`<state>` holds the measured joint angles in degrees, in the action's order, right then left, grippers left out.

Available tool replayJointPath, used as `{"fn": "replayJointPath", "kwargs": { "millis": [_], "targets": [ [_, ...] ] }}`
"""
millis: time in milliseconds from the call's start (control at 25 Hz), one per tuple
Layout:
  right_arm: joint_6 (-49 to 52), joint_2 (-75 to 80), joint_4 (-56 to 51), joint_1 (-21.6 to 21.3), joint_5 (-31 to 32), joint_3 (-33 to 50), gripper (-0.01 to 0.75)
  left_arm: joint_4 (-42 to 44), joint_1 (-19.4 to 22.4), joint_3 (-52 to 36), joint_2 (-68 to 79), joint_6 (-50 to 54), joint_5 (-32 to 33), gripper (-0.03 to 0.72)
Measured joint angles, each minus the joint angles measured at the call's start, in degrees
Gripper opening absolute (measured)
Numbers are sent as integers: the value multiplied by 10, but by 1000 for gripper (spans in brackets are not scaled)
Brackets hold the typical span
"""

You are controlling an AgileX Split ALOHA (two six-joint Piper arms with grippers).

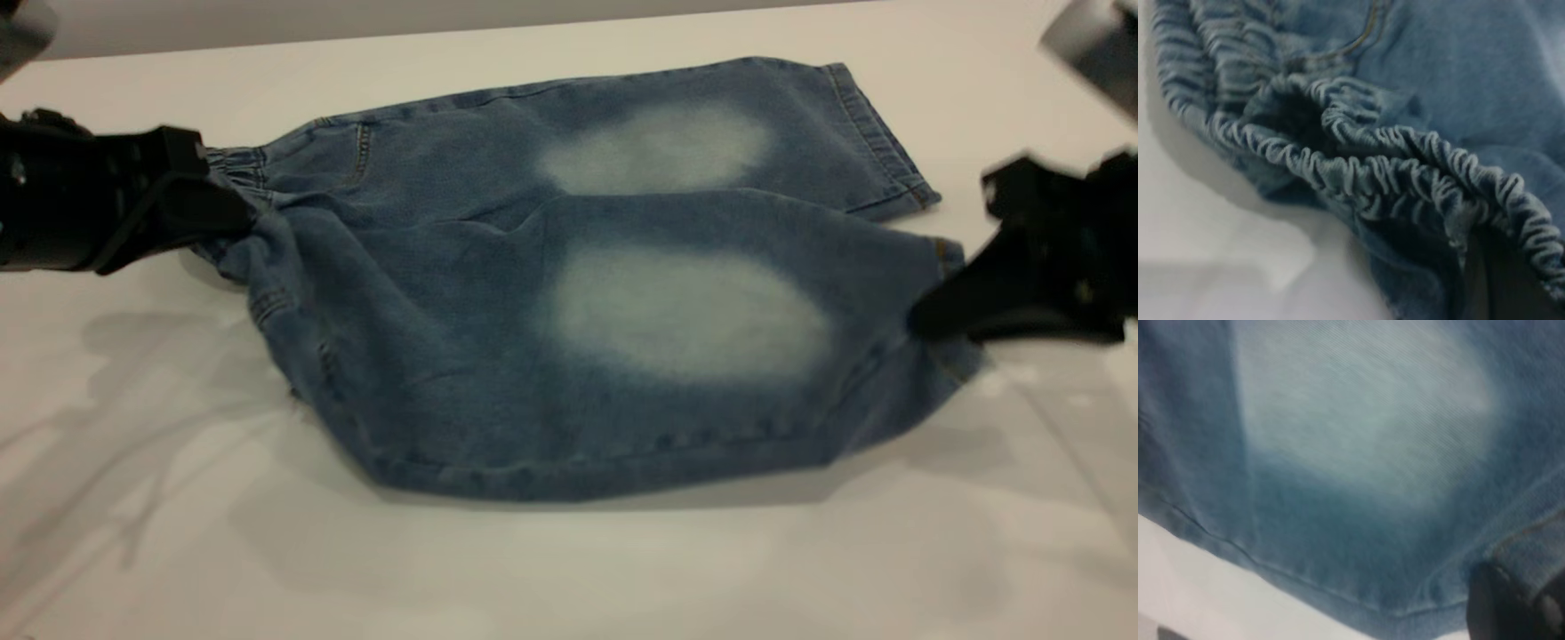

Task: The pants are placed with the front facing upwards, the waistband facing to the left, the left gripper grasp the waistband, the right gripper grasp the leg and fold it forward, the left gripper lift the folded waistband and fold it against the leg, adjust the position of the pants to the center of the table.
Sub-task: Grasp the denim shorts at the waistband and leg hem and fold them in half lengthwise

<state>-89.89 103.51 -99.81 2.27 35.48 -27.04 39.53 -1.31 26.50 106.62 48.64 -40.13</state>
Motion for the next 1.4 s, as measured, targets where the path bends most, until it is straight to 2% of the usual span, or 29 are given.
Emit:
{"fn": "replayJointPath", "kwargs": {
  "millis": [200,320,560,720,880,1160,1400],
  "targets": [
    [-1,-45,1,0,-22,-34,13,-3,0,0,0,-1,-51,88],
    [3,-44,38,0,-22,-65,13,-4,0,0,0,-1,-70,88],
    [67,-44,108,0,-19,-135,13,-9,1,0,0,-1,-125,88],
    [105,-44,142,0,-23,-179,13,-41,1,1,0,-1,-134,88],
    [135,-44,168,-1,-24,-216,13,-57,1,28,0,0,-105,88],
    [160,-39,192,-2,-53,-261,14,36,1,108,0,82,-20,88],
    [164,15,199,-11,-56,-304,15,61,1,173,0,95,77,88]
  ]
}}
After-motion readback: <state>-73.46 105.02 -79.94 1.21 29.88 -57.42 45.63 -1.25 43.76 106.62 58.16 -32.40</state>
